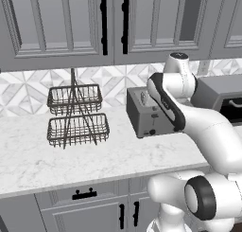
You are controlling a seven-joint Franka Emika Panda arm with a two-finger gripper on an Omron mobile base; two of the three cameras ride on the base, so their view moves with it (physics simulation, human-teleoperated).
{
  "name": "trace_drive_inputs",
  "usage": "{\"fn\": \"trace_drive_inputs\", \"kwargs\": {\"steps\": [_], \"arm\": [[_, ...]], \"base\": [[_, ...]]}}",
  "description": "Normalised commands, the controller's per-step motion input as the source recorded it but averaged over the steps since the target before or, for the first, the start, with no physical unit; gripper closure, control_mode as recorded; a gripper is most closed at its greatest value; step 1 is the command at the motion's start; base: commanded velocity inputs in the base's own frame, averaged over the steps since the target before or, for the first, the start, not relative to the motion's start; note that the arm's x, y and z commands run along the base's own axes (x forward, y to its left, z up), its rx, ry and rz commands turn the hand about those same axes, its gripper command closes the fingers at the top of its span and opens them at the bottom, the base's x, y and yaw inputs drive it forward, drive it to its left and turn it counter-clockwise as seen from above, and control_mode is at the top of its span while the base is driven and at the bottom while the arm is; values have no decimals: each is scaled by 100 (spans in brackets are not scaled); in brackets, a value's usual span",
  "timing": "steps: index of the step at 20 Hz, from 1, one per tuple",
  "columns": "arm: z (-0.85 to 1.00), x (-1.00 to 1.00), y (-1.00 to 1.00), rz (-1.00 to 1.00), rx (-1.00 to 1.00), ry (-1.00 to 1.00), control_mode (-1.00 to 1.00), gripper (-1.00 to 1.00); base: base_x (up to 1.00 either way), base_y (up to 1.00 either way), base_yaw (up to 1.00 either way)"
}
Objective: Start the toaster. Once the lever pops up, take the bread to the plate on the dining counter.
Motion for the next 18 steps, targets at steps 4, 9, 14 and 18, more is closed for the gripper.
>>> {"fn": "trace_drive_inputs", "kwargs": {"steps": [4, 9, 14, 18], "arm": [[-29, 19, -6, 0, 0, 0, -100, 100], [-24, 18, -17, 0, 0, 0, -100, 100], [-12, 18, -24, 0, 0, -1, -100, 100], [-2, 23, -13, 0, 0, -1, -100, 100]], "base": [[0, 0, 0], [0, 0, 0], [0, 0, 0], [0, 0, 0]]}}
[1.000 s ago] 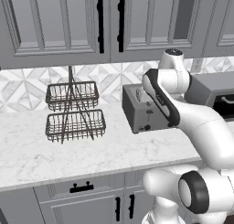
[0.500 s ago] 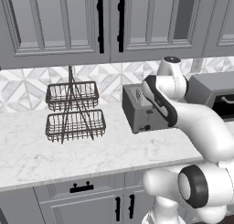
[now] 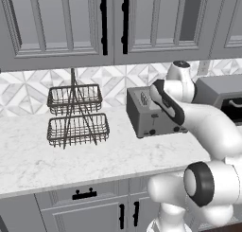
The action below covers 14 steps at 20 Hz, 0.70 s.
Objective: Start the toaster. Once the lever pops up, take the bread to the plate on the dining counter.
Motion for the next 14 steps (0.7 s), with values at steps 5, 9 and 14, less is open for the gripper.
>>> {"fn": "trace_drive_inputs", "kwargs": {"steps": [5, 9, 14], "arm": [[-6, 24, 0, 0, 0, 0, -100, 100], [-16, 19, 0, 0, 0, 0, -100, 100], [-24, 16, 0, 0, -1, 0, -100, 100]], "base": [[0, 0, 0], [0, 0, 0], [0, 0, 0]]}}
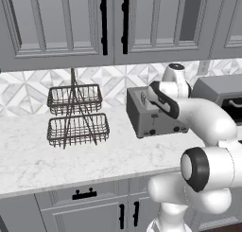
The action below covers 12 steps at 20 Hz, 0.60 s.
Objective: Start the toaster. Once the lever pops up, take the bread to the plate on the dining counter.
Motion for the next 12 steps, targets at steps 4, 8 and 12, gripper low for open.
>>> {"fn": "trace_drive_inputs", "kwargs": {"steps": [4, 8, 12], "arm": [[-27, 20, 0, 0, -2, 0, -100, 100], [-24, 21, 0, 0, -1, 0, -100, 100], [-21, 23, 0, 0, 0, 0, -100, 100]], "base": [[0, 0, 0], [0, 0, 0], [0, 0, 0]]}}
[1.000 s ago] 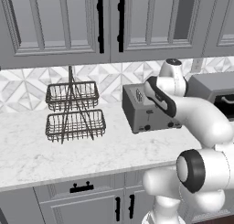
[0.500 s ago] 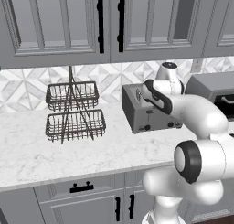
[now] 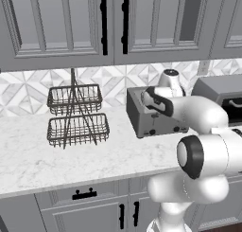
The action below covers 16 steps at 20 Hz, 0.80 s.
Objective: Start the toaster. Once the lever pops up, take the bread to the plate on the dining counter.
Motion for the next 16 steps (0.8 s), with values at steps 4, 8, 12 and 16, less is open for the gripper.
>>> {"fn": "trace_drive_inputs", "kwargs": {"steps": [4, 8, 12, 16], "arm": [[-23, 29, 0, 0, 0, 0, -100, 100], [-25, 29, 0, 0, 0, 0, -100, 100], [-30, 32, 0, 0, 0, 0, -100, 100], [-60, -1, 0, 0, 0, -2, -100, 100]], "base": [[0, 0, 0], [0, 0, 0], [0, 0, 0], [0, 0, 0]]}}
